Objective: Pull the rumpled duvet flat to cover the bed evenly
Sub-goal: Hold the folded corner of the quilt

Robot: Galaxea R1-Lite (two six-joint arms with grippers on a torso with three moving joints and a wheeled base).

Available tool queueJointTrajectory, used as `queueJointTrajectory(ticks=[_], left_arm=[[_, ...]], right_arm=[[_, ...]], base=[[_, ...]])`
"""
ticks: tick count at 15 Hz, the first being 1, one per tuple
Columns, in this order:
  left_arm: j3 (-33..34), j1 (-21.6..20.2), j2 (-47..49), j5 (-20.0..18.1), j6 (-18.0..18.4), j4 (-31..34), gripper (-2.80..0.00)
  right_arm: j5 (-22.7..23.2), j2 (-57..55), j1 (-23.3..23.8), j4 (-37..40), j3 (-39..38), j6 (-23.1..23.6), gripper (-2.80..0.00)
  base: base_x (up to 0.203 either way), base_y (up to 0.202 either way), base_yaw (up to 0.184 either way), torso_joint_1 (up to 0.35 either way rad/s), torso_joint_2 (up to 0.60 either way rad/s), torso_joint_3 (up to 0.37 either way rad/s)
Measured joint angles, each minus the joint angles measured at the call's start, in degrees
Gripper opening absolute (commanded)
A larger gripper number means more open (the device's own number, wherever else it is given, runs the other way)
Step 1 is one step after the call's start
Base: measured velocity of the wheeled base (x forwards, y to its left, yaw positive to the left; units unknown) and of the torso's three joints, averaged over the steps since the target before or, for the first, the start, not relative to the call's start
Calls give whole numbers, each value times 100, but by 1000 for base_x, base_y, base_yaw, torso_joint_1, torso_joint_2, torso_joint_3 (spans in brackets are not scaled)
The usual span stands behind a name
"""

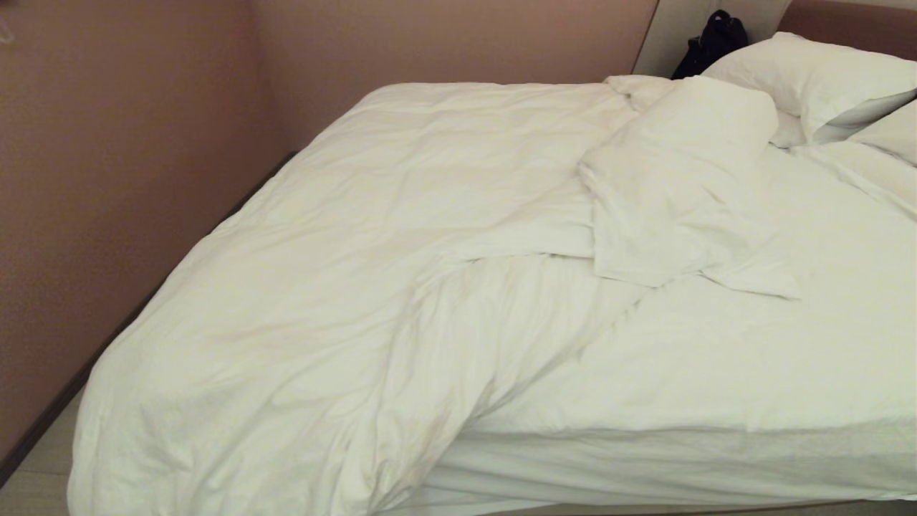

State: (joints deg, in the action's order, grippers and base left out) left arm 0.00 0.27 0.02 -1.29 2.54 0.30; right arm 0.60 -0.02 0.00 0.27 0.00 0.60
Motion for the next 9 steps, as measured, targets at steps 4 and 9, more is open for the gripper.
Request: queueJointTrajectory(ticks=[4, 9], left_arm=[[0, 0, 0, 33, -45, -4, -280], [0, -6, 0, 42, -59, -12, -280]], right_arm=[[-2, 0, 0, -2, 0, 0, -280], [0, 0, -5, -2, 0, -2, -280]], base=[[0, 0, 0, 0, 0, 0], [1, -145, 6, 3, 0, 2]])
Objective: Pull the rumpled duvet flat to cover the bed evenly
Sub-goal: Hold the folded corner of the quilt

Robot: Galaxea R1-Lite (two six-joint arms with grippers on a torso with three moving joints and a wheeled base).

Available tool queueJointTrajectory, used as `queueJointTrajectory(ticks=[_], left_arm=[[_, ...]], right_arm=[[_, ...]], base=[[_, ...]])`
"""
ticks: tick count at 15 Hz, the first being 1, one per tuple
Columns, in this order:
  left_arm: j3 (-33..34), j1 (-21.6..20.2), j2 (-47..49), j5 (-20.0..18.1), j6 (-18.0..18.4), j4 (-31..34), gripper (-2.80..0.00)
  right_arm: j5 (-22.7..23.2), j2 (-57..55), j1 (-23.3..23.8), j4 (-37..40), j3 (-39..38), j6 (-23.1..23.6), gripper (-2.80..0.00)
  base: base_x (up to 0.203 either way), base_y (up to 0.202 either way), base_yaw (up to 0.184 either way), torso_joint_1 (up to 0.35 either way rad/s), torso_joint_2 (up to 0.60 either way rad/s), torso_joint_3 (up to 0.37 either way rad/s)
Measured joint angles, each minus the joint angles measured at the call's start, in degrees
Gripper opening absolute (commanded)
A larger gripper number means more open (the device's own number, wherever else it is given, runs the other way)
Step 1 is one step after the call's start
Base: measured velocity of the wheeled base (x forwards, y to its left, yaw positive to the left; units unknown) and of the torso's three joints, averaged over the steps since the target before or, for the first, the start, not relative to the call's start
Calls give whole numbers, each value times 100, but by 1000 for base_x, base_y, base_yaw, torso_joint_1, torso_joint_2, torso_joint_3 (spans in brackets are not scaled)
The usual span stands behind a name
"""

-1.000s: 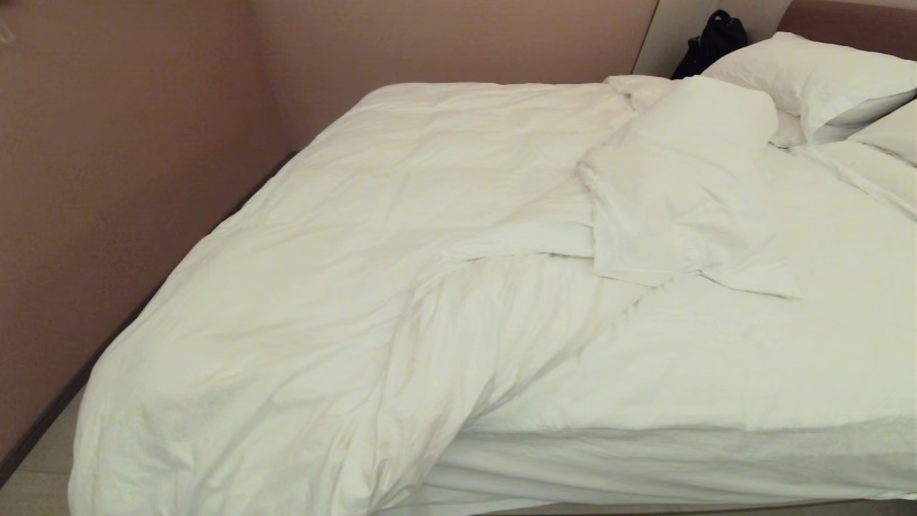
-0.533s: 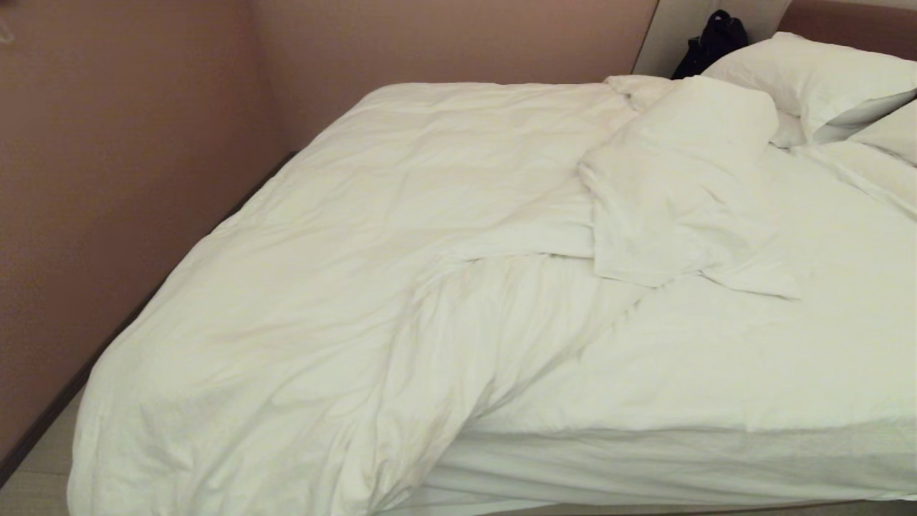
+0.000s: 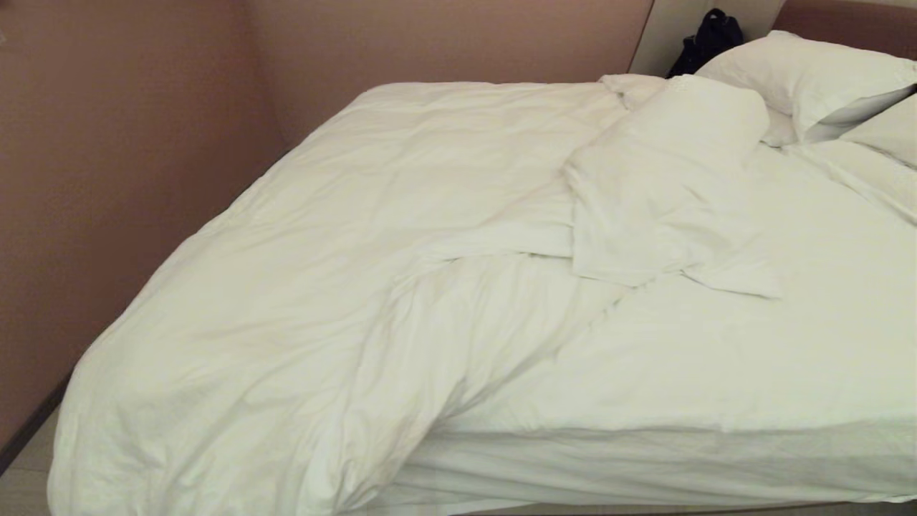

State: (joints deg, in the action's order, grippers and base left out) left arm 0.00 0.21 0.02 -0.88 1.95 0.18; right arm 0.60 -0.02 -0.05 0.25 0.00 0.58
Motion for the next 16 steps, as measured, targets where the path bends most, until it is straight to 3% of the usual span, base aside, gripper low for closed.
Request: queueJointTrajectory(ticks=[16], left_arm=[[0, 9, 0, 3, -19, -2, -280]], right_arm=[[-1, 0, 5, 2, 0, 2, -280]], base=[[0, -196, 0, 2, 2, 3]])
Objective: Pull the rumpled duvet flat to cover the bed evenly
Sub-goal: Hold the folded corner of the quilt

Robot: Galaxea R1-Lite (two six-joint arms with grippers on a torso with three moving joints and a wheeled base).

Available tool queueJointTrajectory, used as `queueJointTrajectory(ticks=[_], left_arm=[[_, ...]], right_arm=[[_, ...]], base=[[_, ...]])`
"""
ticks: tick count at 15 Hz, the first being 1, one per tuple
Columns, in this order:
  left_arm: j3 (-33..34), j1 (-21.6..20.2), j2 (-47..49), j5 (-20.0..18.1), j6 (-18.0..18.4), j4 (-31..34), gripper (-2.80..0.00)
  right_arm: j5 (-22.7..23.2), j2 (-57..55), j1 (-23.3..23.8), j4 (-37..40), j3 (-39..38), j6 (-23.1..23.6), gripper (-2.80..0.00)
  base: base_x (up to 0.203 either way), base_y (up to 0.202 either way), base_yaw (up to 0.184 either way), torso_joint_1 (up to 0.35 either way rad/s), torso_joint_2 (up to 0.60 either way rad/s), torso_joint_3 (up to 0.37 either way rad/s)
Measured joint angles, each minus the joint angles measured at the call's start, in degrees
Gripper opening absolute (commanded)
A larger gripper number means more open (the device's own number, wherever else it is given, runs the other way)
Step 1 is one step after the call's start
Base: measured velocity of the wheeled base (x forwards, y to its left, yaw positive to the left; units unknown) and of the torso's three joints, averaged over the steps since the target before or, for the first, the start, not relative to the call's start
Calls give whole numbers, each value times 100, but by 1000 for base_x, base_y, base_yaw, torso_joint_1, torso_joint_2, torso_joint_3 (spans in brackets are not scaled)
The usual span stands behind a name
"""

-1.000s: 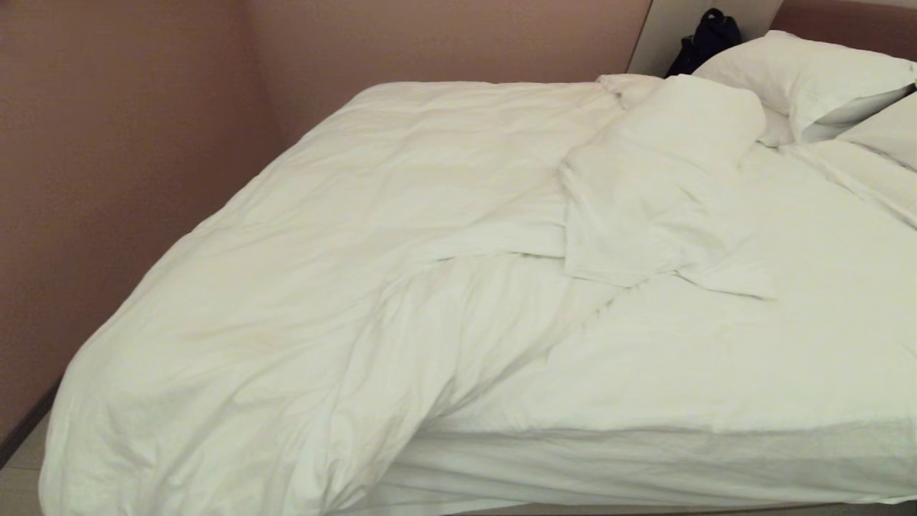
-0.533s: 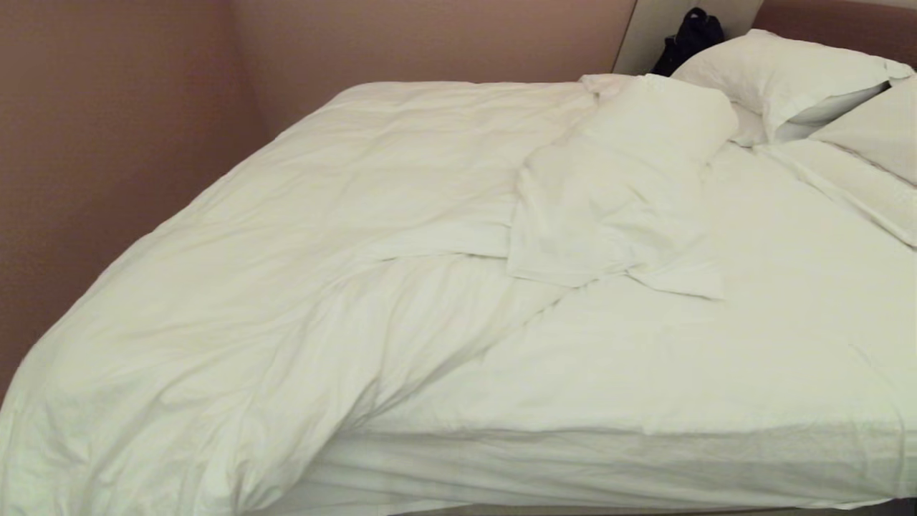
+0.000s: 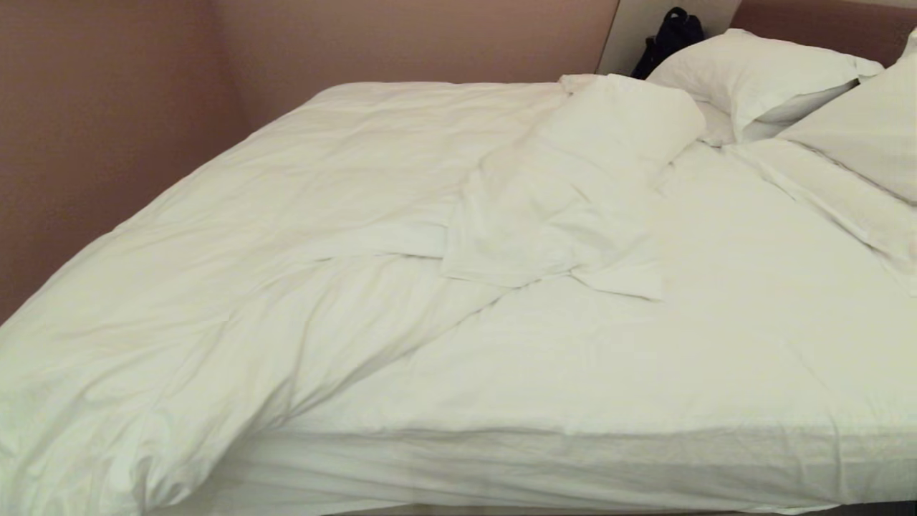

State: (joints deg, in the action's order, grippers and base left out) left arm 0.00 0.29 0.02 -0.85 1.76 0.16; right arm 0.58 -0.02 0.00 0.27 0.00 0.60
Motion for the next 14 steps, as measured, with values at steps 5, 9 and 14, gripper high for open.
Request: queueJointTrajectory(ticks=[5, 9, 14], left_arm=[[0, -2, 0, -3, -8, 0, -280], [0, -2, 0, -4, -38, -5, -280], [0, -2, 0, -1, -36, -9, -280]], right_arm=[[-1, 0, 0, 0, 0, -2, -280], [1, 0, 0, 0, 0, 0, -280], [-1, 0, 0, -2, 0, 0, -280]], base=[[0, -194, -1, 3, 2, 2], [0, -194, 0, 1, 3, 3], [0, -195, 1, 2, 3, 2]])
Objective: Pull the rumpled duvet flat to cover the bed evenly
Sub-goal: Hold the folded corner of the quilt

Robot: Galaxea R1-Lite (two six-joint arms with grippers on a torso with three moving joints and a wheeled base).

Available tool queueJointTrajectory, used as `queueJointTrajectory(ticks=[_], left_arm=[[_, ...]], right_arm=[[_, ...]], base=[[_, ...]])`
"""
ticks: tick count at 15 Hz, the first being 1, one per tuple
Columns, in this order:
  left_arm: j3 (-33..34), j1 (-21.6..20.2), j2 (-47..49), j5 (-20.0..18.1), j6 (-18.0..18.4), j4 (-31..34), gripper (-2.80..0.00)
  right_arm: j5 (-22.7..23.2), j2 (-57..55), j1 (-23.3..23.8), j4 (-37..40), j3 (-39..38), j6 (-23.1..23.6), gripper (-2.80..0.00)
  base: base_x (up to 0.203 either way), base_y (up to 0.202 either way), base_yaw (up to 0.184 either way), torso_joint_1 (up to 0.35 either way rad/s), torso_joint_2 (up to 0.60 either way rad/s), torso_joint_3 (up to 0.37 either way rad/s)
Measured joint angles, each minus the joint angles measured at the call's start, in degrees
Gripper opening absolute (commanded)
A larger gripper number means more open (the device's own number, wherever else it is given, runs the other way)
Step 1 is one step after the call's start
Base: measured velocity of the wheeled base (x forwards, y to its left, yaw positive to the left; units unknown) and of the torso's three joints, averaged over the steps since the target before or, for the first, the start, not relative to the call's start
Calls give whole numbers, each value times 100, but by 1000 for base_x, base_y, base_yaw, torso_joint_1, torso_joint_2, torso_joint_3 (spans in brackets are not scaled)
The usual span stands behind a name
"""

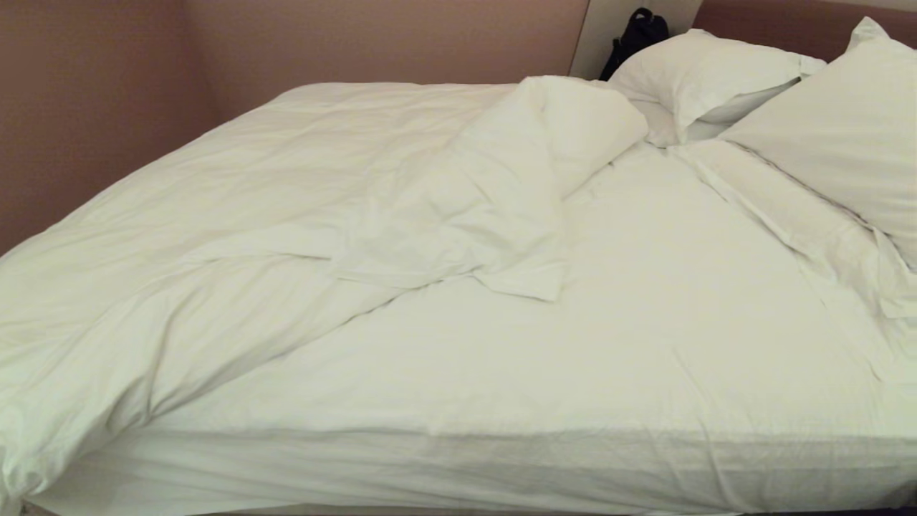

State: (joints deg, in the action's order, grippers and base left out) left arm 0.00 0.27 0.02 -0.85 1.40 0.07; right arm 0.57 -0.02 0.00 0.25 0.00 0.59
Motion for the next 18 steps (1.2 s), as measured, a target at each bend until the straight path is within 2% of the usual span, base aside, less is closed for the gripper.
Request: queueJointTrajectory(ticks=[11, 18], left_arm=[[0, 0, 0, -3, 0, 4, -280], [0, 0, 0, -18, 0, -5, -280]], right_arm=[[0, 0, 0, 2, 0, -2, -280], [5, 0, 0, 0, 0, 0, -280]], base=[[0, -187, -1, 2, 2, 1], [0, -12, 1, 0, 0, 0]])
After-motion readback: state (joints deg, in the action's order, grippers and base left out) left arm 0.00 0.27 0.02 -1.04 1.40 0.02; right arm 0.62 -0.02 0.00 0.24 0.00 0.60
